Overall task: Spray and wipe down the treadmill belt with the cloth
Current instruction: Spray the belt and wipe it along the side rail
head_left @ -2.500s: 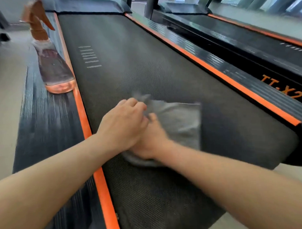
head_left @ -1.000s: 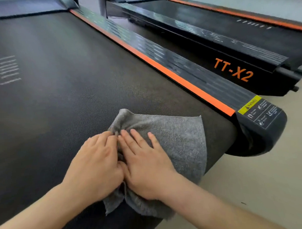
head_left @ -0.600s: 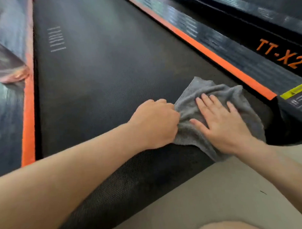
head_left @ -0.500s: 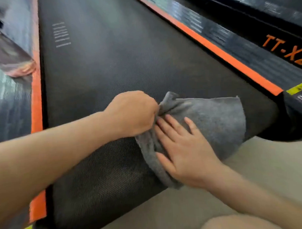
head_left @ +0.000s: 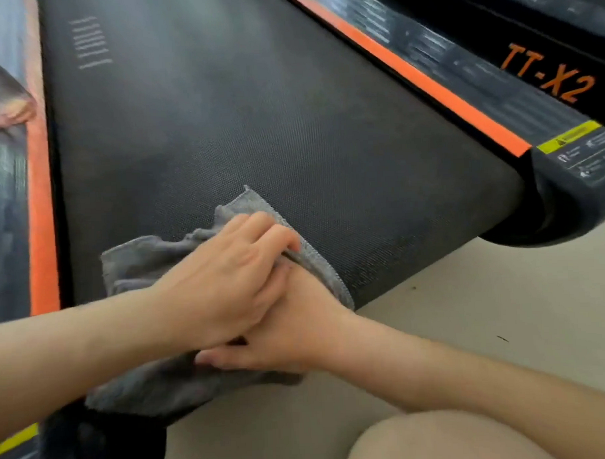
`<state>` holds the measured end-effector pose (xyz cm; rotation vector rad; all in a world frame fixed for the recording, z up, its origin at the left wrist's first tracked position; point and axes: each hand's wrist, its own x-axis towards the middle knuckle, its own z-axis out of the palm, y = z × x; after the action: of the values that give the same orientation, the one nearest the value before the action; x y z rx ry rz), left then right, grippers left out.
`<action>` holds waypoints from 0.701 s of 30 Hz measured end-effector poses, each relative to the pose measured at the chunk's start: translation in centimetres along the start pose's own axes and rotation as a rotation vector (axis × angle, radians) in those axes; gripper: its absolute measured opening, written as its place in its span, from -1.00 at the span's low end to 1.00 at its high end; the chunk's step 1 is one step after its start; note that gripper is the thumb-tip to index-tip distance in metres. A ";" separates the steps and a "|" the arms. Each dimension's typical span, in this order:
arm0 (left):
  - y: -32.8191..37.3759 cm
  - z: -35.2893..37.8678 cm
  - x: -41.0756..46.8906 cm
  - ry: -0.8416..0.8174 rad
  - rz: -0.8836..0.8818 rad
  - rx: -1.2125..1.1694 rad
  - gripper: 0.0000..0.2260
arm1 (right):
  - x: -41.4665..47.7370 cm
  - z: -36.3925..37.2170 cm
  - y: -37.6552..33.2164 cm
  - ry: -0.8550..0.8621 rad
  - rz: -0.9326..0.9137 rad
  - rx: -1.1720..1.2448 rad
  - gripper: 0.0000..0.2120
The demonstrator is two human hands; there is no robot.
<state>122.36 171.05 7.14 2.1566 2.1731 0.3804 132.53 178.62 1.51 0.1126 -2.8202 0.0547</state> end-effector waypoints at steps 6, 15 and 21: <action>5.7 4.8 7.4 -0.185 0.184 0.130 -0.35 | -10.0 -2.8 13.6 -0.104 0.524 -0.099 -0.37; 4.8 4.3 9.5 -0.027 0.114 0.201 -0.40 | -7.9 -1.5 7.6 -0.021 0.700 -0.085 -0.36; 3.7 4.5 12.0 -0.179 -0.018 0.136 -0.25 | -8.5 -5.2 17.8 -0.180 0.794 -0.068 -0.17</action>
<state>126.65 183.49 5.15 2.1424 2.1746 0.0367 140.69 197.19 3.34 -1.0585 -2.8418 0.1306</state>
